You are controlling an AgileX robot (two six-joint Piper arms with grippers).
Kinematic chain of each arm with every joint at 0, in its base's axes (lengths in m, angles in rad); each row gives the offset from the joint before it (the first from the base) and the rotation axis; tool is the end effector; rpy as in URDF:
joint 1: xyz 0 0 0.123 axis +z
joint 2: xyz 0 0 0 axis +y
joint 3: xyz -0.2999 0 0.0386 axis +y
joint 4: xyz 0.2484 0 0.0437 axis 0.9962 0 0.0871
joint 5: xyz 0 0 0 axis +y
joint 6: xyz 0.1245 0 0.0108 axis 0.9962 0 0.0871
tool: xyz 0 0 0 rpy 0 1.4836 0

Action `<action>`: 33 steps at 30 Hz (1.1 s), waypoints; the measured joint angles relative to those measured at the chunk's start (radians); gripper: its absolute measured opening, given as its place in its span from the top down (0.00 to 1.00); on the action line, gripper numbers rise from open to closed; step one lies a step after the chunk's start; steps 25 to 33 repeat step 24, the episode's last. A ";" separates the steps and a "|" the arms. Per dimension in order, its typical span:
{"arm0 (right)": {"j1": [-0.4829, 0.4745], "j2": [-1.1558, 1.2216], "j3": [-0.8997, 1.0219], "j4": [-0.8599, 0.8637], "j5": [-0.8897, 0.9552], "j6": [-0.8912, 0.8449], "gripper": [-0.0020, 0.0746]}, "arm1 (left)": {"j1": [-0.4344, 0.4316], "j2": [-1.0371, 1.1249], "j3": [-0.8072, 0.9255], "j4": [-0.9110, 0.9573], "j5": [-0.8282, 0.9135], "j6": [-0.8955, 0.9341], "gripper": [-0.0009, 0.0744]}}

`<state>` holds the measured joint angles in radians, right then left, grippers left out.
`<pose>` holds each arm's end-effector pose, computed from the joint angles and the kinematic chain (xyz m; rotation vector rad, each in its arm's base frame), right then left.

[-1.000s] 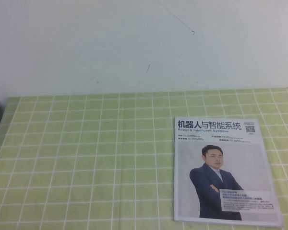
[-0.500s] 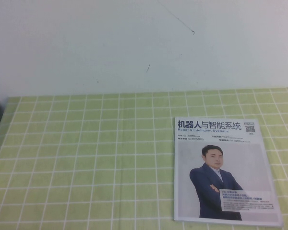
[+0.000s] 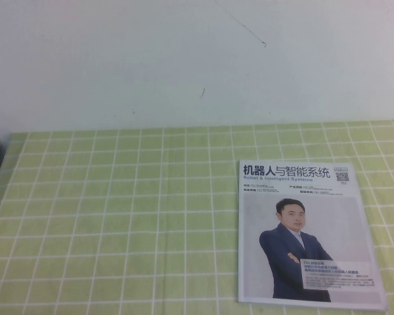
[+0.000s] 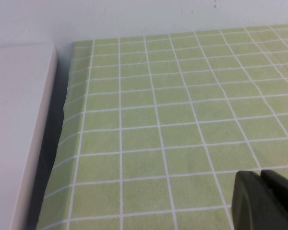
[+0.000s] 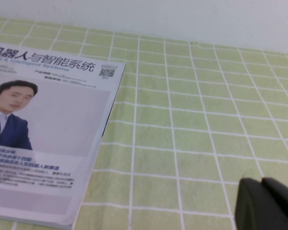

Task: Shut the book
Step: 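Close the open booklet and leave it lying on the table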

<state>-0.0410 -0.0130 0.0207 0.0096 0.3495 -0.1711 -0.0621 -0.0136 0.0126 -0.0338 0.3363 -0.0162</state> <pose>0.0687 -0.0024 0.1661 -0.1138 1.8395 -0.1391 0.0689 -0.0057 0.1707 0.0206 1.8195 -0.0881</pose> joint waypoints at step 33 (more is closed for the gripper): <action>0.000 0.000 0.000 -0.036 0.000 0.002 0.98 | 0.000 0.000 0.000 0.000 0.000 0.000 0.99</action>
